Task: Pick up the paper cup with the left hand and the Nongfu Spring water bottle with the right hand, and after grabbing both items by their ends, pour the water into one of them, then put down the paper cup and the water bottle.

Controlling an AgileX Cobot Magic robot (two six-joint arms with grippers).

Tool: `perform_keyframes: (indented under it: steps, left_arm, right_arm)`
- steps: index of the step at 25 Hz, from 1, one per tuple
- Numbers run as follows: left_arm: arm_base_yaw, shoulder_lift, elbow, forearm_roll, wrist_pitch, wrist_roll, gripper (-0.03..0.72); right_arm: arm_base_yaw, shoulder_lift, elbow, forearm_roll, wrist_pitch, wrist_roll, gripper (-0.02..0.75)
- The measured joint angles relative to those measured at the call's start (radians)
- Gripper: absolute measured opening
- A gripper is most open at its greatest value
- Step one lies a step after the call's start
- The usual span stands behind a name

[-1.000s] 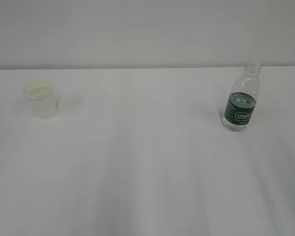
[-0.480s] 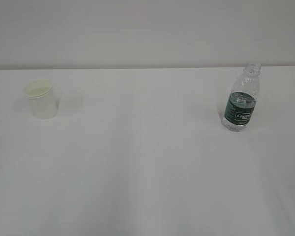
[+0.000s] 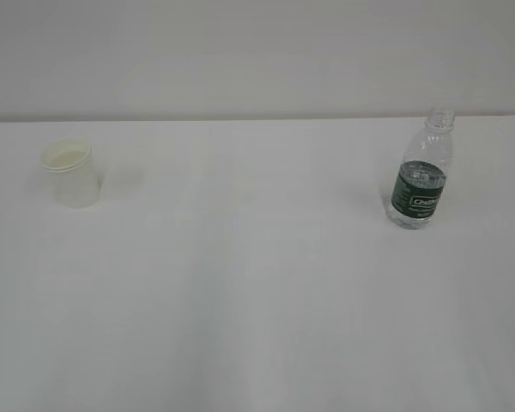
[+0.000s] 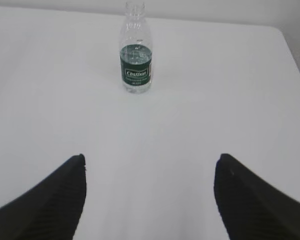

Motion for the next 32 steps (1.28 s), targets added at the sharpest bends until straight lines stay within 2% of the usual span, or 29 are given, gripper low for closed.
perform_keyframes:
  steps: [12, 18, 25, 32]
  left_arm:
    - [-0.041, 0.000, 0.028, 0.000, 0.045, 0.017, 0.382]
    - [-0.043, 0.000, 0.028, 0.000, 0.045, 0.021, 0.379]
    - [-0.043, -0.009, 0.028, 0.000, 0.045, 0.021, 0.377]
    - [-0.043, -0.162, 0.028, 0.000, 0.045, 0.021, 0.377]
  right_arm:
    - [0.000, 0.000, -0.006, 0.046, 0.082, -0.059, 0.594]
    - [0.000, -0.001, -0.013, 0.055, 0.185, -0.061, 0.593]
    - [0.011, -0.005, 0.001, 0.062, 0.212, -0.055, 0.593]
    - [0.020, -0.148, 0.001, 0.062, 0.216, -0.035, 0.592]
